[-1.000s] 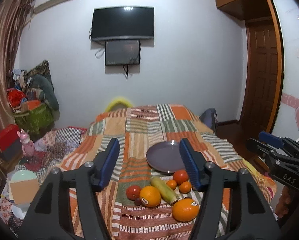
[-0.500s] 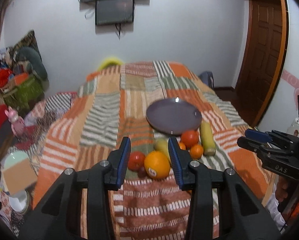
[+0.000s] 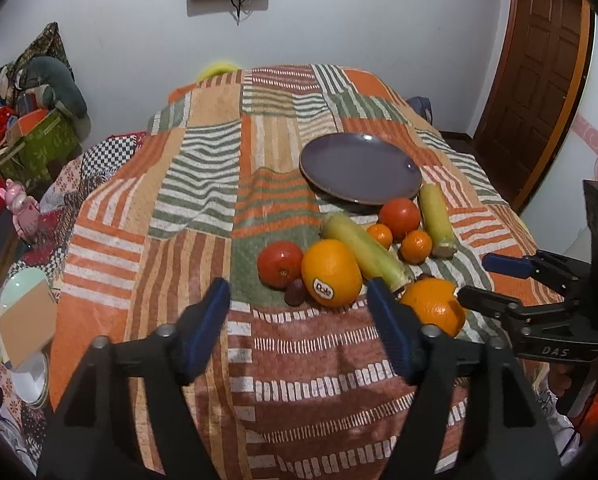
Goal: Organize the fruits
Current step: 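Grasp the Dole-sticker orange with the right tool while the left tool grasps another large orange, then lift the Dole orange with the right tool while the left tool lifts its orange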
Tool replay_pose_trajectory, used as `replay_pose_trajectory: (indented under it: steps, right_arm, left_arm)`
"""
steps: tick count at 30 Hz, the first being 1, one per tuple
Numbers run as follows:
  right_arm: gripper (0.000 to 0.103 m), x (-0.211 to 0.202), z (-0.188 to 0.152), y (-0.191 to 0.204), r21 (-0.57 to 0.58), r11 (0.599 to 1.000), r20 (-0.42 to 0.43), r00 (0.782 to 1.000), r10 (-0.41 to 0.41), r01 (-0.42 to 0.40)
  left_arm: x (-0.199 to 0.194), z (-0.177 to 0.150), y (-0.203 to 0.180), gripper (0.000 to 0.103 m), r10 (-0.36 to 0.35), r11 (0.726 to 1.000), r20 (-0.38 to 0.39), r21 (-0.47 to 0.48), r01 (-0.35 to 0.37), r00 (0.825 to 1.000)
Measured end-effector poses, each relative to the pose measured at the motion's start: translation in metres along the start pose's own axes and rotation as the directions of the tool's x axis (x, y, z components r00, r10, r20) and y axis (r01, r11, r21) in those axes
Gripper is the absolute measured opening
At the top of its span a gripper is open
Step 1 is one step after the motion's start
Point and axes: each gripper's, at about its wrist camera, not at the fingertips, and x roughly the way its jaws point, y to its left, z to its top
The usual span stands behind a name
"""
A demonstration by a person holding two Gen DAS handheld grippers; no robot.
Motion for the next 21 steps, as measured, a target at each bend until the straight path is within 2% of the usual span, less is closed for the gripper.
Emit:
replay_pose_trajectory:
  steps: [3, 4, 7, 21]
  right_arm:
    - [0.063, 0.011, -0.003, -0.001, 0.008, 1.000, -0.040, 0.999, 0.020, -0.019]
    - [0.067, 0.012, -0.004, 0.000, 0.012, 1.000, -0.045, 0.999, 0.030, -0.029]
    - [0.070, 0.017, -0.006, 0.004, 0.001, 0.999, -0.061, 0.997, 0.041, -0.041]
    - [0.068, 0.044, -0.009, 0.012, 0.001, 0.996, -0.130, 0.987, 0.093, -0.094]
  left_arm:
    - [0.006, -0.003, 0.000, 0.074, -0.001, 1.000, -0.022, 0.007, 0.001, 1.000]
    - [0.009, -0.004, 0.001, 0.074, -0.002, 1.000, -0.030, 0.007, 0.002, 1.000]
    - [0.013, -0.006, 0.001, 0.074, -0.007, 1.000, -0.047, 0.006, 0.007, 0.999]
    - [0.042, -0.013, 0.003, 0.074, -0.024, 1.000, -0.141, -0.007, 0.023, 0.990]
